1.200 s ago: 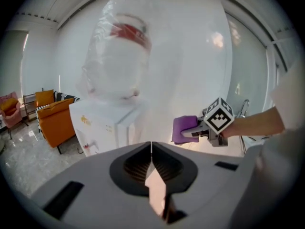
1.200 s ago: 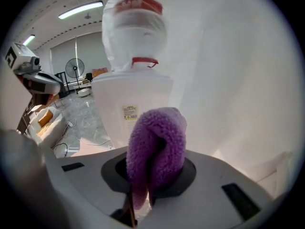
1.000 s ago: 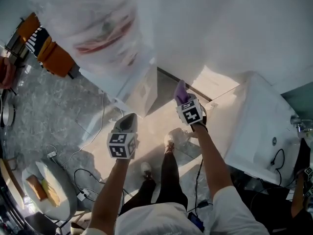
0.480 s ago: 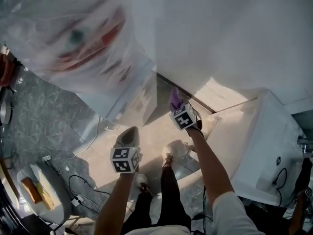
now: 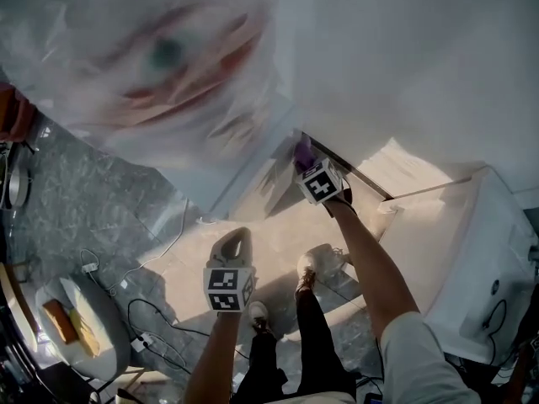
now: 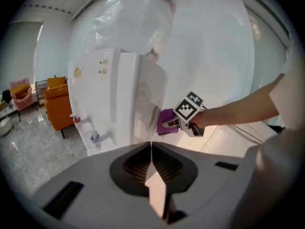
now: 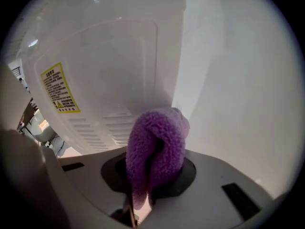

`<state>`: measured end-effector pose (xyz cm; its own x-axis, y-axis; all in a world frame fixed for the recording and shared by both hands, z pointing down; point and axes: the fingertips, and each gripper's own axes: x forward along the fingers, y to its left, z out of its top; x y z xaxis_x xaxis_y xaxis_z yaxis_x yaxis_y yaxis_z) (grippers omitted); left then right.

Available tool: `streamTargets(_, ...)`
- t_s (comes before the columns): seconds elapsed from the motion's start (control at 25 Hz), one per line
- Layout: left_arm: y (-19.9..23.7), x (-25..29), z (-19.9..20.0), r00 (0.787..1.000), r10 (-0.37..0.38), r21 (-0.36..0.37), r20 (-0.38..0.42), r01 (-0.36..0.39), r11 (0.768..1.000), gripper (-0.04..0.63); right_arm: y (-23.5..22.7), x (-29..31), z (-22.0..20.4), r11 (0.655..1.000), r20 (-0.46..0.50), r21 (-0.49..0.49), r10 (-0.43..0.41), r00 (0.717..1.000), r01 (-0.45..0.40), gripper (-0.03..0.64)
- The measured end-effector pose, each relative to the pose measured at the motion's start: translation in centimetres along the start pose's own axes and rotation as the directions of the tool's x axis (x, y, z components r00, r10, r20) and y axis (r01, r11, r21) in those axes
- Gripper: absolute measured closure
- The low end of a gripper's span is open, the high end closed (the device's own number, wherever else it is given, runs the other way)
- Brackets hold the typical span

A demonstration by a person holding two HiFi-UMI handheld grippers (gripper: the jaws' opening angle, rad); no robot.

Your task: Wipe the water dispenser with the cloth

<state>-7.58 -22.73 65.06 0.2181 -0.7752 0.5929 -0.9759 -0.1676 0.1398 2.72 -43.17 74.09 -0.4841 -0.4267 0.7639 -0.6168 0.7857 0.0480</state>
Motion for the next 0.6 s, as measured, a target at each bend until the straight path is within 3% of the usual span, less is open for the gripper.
streamTargets(0.08, 1.0, -0.2, 0.0, 1.0, 0.019, 0.026, -0.014, -0.019, 0.999, 0.578, 0.4, 0.4, 0.3, 1.0, 0.005, -0.02, -0.008, 1.0, 0.008, 0.561)
streamTargets(0.32, 2.9, -1.3, -0.3, 0.999, 0.034, -0.02, -0.003, -0.034, 0.999, 0.578, 4.6, 0.6, 0.3, 0.984, 0.012, -0.18, -0.004, 1.0, 0.006, 0.561)
streamTargets(0.52, 3.8, -2.1, -1.3, 0.999, 0.044, 0.042, -0.026, -0.043, 0.998, 0.578, 8.3, 0.3, 0.0, 0.944, 0.019, -0.33, -0.027, 0.999, 0.031, 0.561)
streamTargets(0.6, 4.0, -2.4, -1.8, 0.999, 0.036, 0.04, -0.029, -0.035, 0.999, 0.578, 10.5, 0.2, -0.3, 0.938, 0.023, -0.346, -0.002, 1.0, 0.01, 0.561)
